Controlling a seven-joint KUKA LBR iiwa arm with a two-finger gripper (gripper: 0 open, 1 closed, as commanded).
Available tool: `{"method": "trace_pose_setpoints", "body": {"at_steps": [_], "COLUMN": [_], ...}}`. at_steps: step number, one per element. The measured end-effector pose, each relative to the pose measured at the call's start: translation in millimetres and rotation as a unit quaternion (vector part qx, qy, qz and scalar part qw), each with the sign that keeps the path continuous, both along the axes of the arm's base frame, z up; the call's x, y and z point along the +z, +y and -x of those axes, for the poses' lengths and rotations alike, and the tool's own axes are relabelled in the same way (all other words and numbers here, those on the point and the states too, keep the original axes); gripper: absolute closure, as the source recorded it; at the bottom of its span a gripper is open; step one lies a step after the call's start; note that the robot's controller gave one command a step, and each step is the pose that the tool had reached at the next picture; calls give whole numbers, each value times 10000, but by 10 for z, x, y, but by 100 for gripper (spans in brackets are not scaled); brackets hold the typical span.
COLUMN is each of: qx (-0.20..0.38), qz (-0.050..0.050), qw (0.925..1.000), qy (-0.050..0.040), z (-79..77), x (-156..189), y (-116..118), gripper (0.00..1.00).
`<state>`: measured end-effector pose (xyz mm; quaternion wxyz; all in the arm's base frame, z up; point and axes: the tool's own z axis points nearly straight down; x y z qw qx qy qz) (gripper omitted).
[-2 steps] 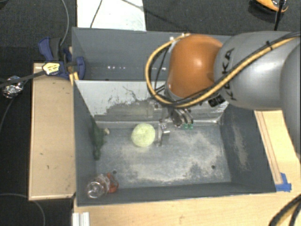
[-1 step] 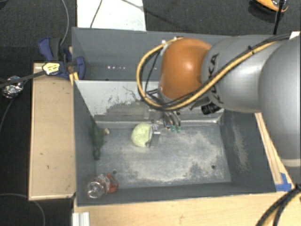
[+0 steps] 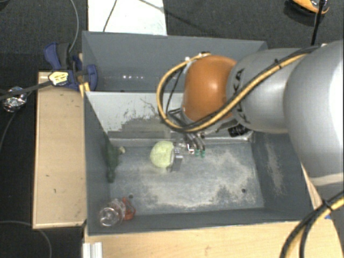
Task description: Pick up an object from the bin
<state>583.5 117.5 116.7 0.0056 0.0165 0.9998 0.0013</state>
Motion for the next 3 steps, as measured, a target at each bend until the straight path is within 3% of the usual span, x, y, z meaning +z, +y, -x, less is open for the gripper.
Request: {"method": "trace_pose_setpoints", "body": {"at_steps": [1, 2, 3], "qx": [625, -123, -122], "qz": [3, -18, -17], "qw": [9980, 9999, 9999], "qy": [21, -33, -33], "z": [-43, -75, -75], "x": [-358, -443, -443], "y": [1, -80, -79], "gripper": [0, 100, 100]}}
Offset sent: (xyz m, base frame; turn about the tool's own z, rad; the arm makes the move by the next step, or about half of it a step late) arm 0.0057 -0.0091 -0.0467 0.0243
